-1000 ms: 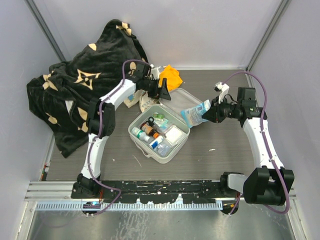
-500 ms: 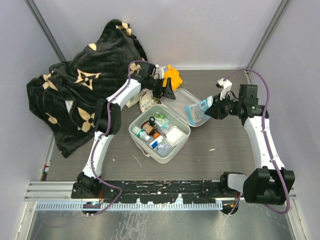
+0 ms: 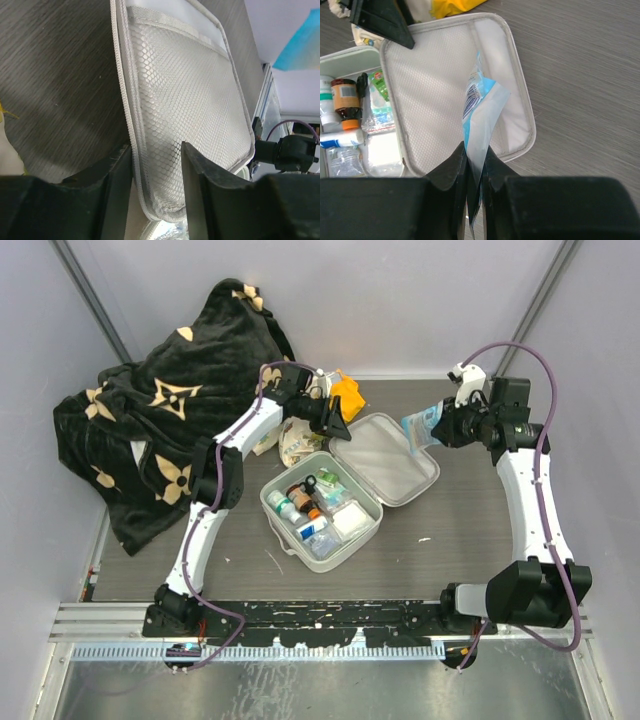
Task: Organize the medicine kit
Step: Pick up the lid from the medicine box, then place the medical item at the medicine box.
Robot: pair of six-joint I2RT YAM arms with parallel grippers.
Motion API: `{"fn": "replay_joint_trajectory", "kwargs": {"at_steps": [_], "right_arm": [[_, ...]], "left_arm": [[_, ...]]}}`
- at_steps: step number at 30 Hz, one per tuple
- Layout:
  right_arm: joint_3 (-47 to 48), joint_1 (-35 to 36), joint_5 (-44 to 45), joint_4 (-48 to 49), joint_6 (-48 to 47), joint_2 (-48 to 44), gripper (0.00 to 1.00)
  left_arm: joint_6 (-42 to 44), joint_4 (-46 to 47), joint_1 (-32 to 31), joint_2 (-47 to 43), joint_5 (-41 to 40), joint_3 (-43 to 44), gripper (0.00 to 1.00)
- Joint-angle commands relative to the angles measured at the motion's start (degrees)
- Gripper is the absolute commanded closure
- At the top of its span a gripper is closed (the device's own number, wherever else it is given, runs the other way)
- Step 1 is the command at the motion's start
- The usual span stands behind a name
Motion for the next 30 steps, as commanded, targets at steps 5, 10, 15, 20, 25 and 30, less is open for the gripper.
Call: {"fn": "replay_joint_trajectory", "kwargs": {"at_steps": [5, 10, 15, 20, 25, 30], "right_arm": [[7.44, -0.77, 2.32, -2.91, -1.36, 2.20, 0.98], [11.70, -1.44, 1.28, -6.33, -3.47, 4.58, 0.99], [14.77, -2.40, -1.28, -9.78, -5.81, 6.54, 0.99], [16.04, -3.39, -2.76, -12.66, -7.39, 7.82, 0.99], [16.82, -3.60, -3.63, -14.13, -8.06, 7.72, 0.99], [18.08, -3.78, -4.11, -15.76, -9.51, 8.17, 0.99]], "left_arm": [[4.26, 1.57, -0.11, -4.40, 7.08, 2.21, 0.66], [6.38, 0.93, -0.05, -5.14, 8.86, 2.23, 0.73], [9.14, -0.54, 0.16, -5.75, 10.76, 2.31, 0.81], [12.46, -2.40, 0.31, -6.70, 12.49, 2.15, 0.88], [12.92, -2.48, 0.73, -7.75, 14.31, 2.10, 0.94], [13.85, -2.73, 1.10, -8.85, 16.08, 1.67, 0.96]]}}
